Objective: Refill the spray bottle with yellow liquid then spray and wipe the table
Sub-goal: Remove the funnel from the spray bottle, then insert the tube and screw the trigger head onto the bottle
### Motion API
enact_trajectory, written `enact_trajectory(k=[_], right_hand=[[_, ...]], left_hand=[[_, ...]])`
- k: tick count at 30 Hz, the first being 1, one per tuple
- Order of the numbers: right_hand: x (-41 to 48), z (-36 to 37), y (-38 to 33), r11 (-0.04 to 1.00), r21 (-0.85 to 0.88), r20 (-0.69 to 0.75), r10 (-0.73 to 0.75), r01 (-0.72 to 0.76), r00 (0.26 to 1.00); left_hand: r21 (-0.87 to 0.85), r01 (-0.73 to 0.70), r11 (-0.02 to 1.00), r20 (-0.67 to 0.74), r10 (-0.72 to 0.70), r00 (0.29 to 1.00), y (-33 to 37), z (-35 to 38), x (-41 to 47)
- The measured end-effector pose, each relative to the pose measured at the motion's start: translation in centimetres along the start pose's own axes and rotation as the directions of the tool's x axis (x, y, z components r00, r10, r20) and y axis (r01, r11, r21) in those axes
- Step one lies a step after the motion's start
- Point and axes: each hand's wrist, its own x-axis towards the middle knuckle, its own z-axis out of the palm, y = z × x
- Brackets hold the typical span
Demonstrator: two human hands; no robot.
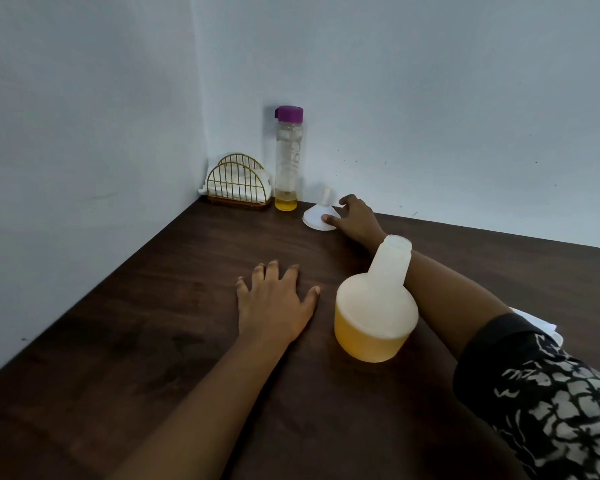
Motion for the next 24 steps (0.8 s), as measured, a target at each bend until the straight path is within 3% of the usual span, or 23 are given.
enact_trajectory(k=[5, 13, 24], right_hand=[[2.4, 1.3, 0.3, 0.998, -0.067, 0.102, 0.006, 0.001, 0.995], [5.3, 1.9, 0.7, 0.999, 0.031, 0.153, 0.017, -0.022, 0.988], [6.1, 1.4, 0.1, 0.996, -0.065, 0.168, 0.069, -0.059, 0.983]], left_hand=[[0.008, -0.003, 1.000, -0.008, 0.003, 1.000, -0.1, 0.2, 0.1], [0.016, -0.005, 1.000, -0.031, 0.006, 0.999, -0.3, 0.6, 0.2], [0.027, -0.002, 1.000, -0.047, 0.004, 0.999, -0.5, 0.9, 0.5]])
